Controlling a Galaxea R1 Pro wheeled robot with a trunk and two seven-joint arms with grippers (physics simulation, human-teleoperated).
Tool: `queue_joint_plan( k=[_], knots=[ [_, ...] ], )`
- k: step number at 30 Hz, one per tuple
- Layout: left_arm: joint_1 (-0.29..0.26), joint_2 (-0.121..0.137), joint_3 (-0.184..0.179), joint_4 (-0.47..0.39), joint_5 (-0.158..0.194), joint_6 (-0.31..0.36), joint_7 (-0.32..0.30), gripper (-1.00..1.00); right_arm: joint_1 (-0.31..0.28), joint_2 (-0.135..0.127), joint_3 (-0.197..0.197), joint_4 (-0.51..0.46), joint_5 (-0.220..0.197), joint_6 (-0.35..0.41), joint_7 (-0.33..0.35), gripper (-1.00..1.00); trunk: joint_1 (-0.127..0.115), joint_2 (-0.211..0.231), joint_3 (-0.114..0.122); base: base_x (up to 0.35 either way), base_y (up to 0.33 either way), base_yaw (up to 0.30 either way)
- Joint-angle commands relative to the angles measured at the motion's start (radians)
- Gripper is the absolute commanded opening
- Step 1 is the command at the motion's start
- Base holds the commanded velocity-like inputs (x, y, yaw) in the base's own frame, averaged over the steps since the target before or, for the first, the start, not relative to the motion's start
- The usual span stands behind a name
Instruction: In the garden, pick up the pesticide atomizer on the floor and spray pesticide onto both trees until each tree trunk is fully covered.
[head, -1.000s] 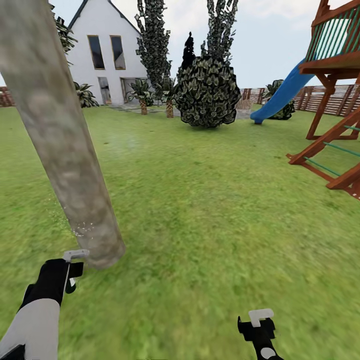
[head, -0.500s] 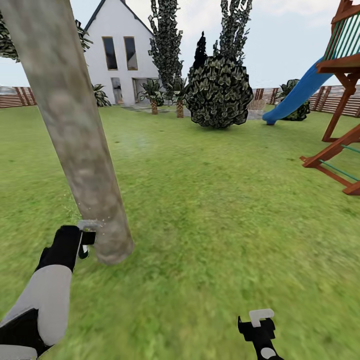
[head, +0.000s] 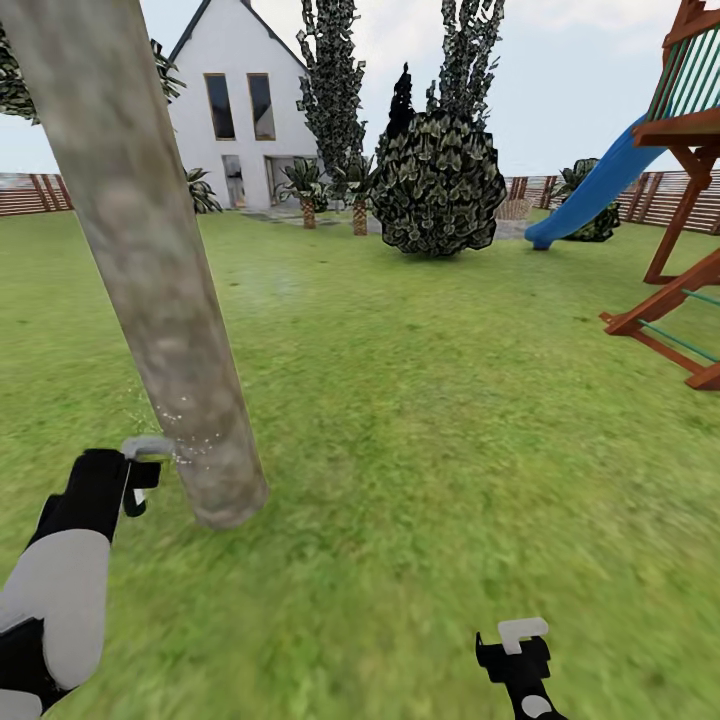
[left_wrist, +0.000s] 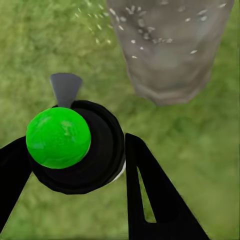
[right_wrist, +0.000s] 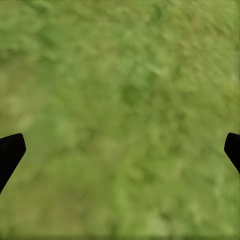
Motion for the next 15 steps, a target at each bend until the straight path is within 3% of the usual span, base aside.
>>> queue_joint_plan(
  k=[1,4,10,15],
  knots=[
    [0.003,0.004,-0.001,-0.001,-0.010,0.003,-0.010,-1.00,-0.001,0.000,-0.008,0.001,0.010,-0.004,-0.003,1.00,0.000,0.000,-0.001,0.000,0.000,0.000],
    [0.005,0.001,0.000,0.005,-0.009,0.003,-0.012,-1.00,-0.001,0.000,-0.008,0.001,0.010,-0.004,-0.003,1.00,0.000,0.000,-0.001,0.088,0.000,0.000],
    [0.006,-0.006,0.000,0.012,-0.006,0.003,-0.012,-1.00,-0.001,0.000,-0.008,0.001,0.010,-0.004,-0.003,1.00,0.000,0.000,-0.001,0.305,0.000,0.000],
    [0.008,-0.020,0.001,0.013,-0.004,0.003,-0.012,-1.00,-0.001,0.000,-0.008,0.000,0.009,-0.004,-0.003,1.00,0.000,0.000,-0.001,0.033,-0.019,0.079]
  ],
)
